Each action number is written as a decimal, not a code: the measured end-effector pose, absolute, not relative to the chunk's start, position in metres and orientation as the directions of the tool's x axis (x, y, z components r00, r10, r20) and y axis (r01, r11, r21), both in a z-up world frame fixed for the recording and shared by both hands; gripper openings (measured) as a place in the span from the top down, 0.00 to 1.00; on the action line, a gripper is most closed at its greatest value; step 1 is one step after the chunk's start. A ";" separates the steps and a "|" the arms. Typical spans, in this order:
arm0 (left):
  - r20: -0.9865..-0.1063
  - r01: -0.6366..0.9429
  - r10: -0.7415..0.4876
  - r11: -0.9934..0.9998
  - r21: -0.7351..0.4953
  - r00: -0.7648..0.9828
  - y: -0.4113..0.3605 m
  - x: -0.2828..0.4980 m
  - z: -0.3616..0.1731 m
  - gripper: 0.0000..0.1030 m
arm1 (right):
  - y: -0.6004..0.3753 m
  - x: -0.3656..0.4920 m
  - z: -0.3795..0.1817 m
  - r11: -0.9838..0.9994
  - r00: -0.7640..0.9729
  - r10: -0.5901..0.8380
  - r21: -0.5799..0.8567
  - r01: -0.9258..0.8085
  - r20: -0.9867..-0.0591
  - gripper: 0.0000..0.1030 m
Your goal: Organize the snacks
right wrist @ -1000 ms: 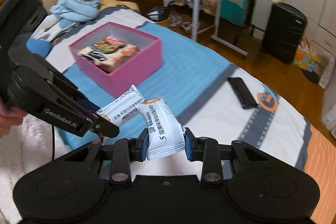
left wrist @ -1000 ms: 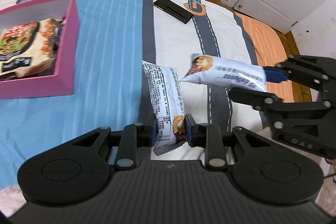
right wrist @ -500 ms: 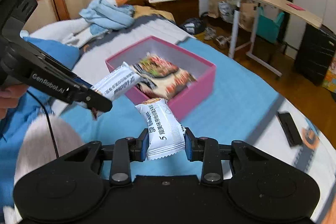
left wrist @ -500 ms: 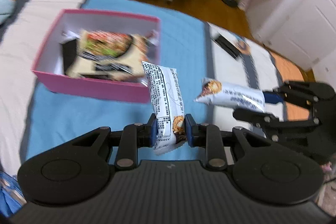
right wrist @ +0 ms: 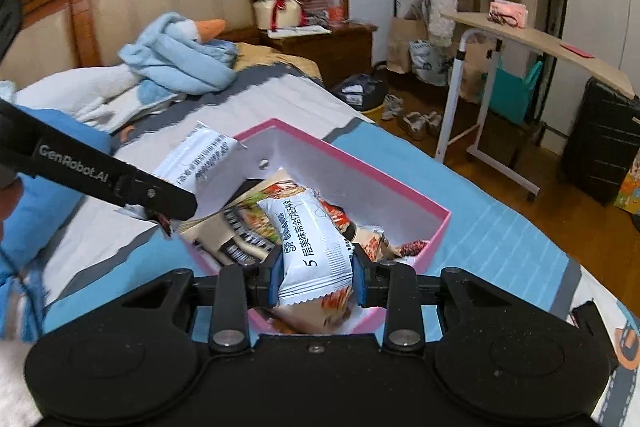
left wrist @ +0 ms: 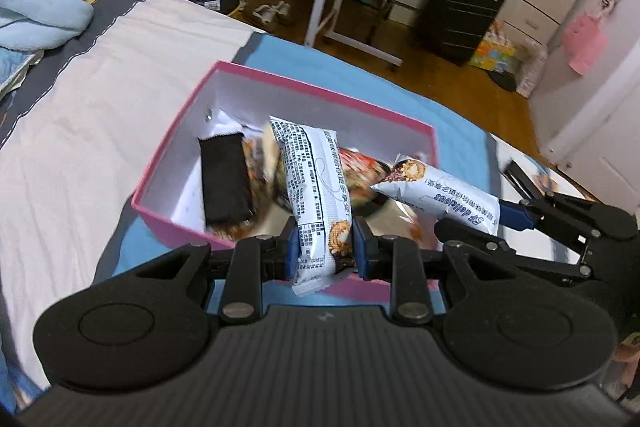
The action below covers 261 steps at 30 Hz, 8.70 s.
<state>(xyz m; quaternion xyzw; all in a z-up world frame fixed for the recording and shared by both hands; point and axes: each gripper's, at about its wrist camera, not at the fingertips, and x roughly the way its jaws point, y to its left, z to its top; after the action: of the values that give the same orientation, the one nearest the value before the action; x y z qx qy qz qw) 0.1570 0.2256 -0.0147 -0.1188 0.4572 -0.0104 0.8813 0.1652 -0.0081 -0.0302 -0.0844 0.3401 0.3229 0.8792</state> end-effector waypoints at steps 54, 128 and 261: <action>-0.810 0.136 -0.160 0.986 -0.100 0.565 0.106 0.127 0.051 0.24 | -0.170 0.147 0.071 0.699 0.576 0.502 -0.091 -0.710 -0.645 0.17; -0.707 0.099 -0.525 0.830 -0.549 0.475 -0.135 0.328 -0.202 0.56 | -0.295 0.289 -0.184 0.919 0.528 0.315 0.114 -0.378 -0.789 0.47; -0.643 0.187 -0.166 0.982 -0.036 0.748 0.119 0.044 0.085 0.27 | -0.127 0.048 0.063 0.903 0.727 0.394 0.088 -0.421 -0.563 0.28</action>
<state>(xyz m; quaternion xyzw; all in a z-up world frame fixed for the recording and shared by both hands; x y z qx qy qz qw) 0.0439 0.1189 0.0845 0.0154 0.3422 -0.0944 0.9347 0.0483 -0.1268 0.0632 -0.0228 0.2977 0.2193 0.9288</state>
